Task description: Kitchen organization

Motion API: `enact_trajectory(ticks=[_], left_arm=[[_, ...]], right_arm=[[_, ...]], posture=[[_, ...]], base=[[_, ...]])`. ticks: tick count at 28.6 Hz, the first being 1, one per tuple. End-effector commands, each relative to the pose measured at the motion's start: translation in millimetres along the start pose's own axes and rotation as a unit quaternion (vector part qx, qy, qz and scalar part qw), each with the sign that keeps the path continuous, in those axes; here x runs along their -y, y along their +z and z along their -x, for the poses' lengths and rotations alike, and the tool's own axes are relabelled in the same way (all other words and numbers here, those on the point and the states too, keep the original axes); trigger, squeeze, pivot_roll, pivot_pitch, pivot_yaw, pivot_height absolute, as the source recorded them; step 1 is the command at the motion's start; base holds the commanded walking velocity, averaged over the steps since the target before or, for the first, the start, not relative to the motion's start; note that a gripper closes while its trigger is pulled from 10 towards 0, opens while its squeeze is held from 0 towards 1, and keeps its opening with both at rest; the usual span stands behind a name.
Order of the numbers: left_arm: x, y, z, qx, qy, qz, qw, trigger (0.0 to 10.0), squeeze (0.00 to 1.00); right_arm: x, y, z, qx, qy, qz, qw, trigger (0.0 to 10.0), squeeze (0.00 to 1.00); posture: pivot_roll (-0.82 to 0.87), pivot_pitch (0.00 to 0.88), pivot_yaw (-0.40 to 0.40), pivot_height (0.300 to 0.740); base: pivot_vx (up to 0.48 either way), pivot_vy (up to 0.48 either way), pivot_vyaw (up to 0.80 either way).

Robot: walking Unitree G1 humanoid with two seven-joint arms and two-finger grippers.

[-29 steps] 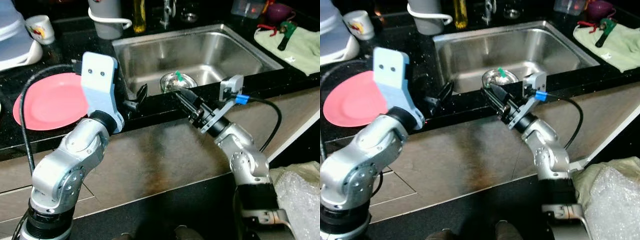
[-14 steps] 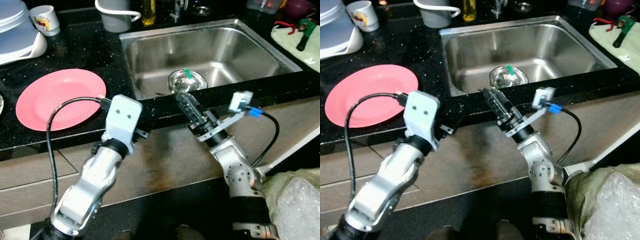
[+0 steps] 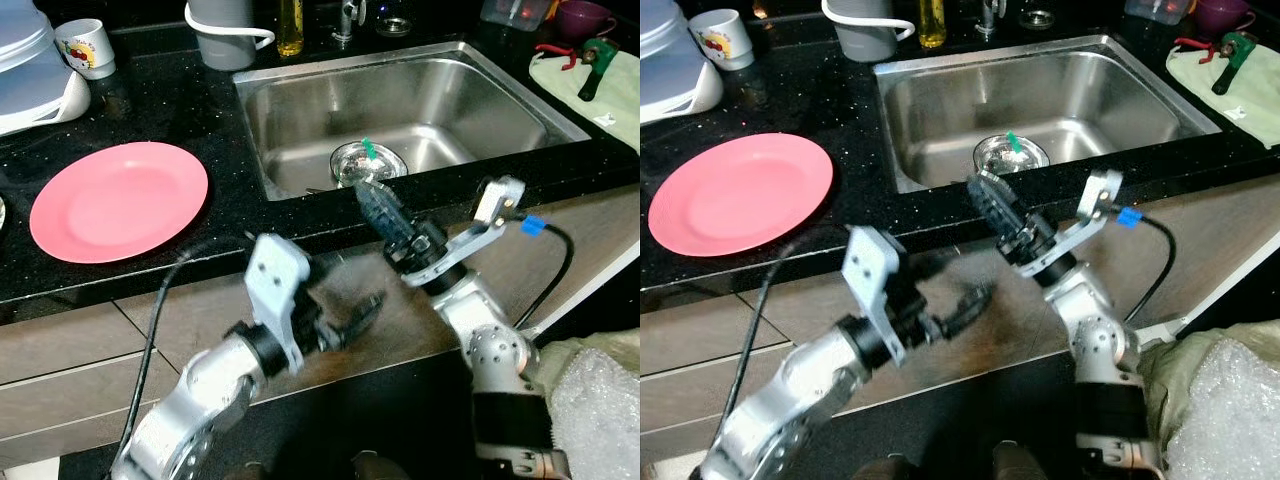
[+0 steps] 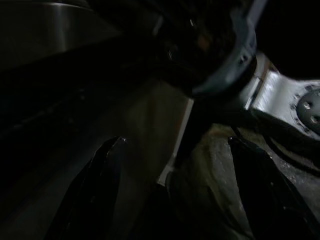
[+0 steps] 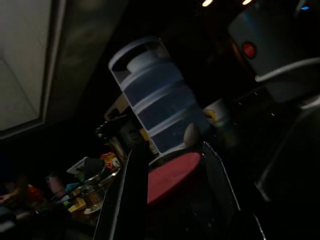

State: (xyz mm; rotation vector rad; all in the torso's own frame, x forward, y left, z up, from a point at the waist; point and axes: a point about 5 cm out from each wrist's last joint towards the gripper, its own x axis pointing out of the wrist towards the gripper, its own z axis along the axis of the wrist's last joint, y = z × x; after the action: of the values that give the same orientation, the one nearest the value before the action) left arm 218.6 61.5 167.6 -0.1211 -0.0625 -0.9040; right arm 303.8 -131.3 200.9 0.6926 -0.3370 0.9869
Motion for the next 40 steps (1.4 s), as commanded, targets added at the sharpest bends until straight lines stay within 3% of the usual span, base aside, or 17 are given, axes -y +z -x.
enact_trajectory(ticks=[1,4,7,11,15,18,27,37,39,40], left_arm=[[0.0,-11,4.8,-0.024,-0.006,-0.004,1.0,10.0,0.0],[-5.3,-21,12.4,-0.054,0.009,-0.018,0.998,10.0,0.0],[-20.1,-34,22.7,-0.101,0.062,-0.046,0.992,10.0,0.0],[-32.7,-43,39.7,-0.148,0.107,-0.062,0.981,10.0,0.0],[-38.4,-58,57.8,-0.19,0.169,-0.043,0.966,10.0,0.0],[-36.3,-61,60.2,-0.194,0.18,-0.025,0.964,10.0,0.0],[-39.8,-66,64.5,-0.212,0.22,-0.027,0.952,10.0,0.0],[-40.7,-60,68.8,-0.191,0.236,-0.015,0.953,10.0,0.0],[-44.6,-64,74.9,-0.195,0.237,-0.037,0.951,10.0,0.0],[-47.9,-68,78.9,-0.19,0.246,-0.029,0.95,10.0,0.0]], right_arm=[[-3.9,-1,-2.2,-0.013,0.02,0.001,1.0,10.0,0.0],[-9.0,-7,-9.1,-0.066,0.041,0.041,0.996,10.0,0.0],[-9.5,-19,-14.2,-0.118,0.042,0.082,0.989,10.0,0.0],[-8.5,-18,-20.3,-0.109,0.037,0.08,0.99,10.0,0.0],[-6.6,-20,-24.6,-0.115,0.031,0.092,0.989,10.0,0.0],[-5.5,-21,-26.4,-0.119,0.027,0.103,0.987,10.0,0.0],[-5.1,-19,-34.8,-0.124,0.032,0.126,0.984,10.0,0.0],[-6.8,-15,-37.3,-0.114,0.038,0.134,0.984,10.0,0.0],[-7.0,-14,-38.2,-0.112,0.04,0.133,0.984,10.0,0.0],[-7.3,-13,-38.8,-0.111,0.041,0.133,0.984,10.0,0.0]], posture=[[0.05,0.082,0.015,0.74],[0.05,0.077,0.014,0.74],[0.05,0.077,0.013,0.74],[0.06,0.084,0.009,0.74],[0.06,0.092,0.008,0.74],[0.07,0.093,0.006,0.74],[0.08,0.101,-0.005,0.74],[0.09,0.1,-0.003,0.74],[0.08,0.105,-0.001,0.74],[0.08,0.108,-0.002,0.74]], base=[[0.0,0.0,0.0],[0.0,0.0,0.0],[0.0,0.0,0.0],[0.0,0.0,0.0],[0.0,0.0,0.0],[0.0,0.0,0.0],[0.0,0.0,0.0],[0.0,0.0,0.0],[0.0,0.0,0.0],[0.0,0.0,0.0]])
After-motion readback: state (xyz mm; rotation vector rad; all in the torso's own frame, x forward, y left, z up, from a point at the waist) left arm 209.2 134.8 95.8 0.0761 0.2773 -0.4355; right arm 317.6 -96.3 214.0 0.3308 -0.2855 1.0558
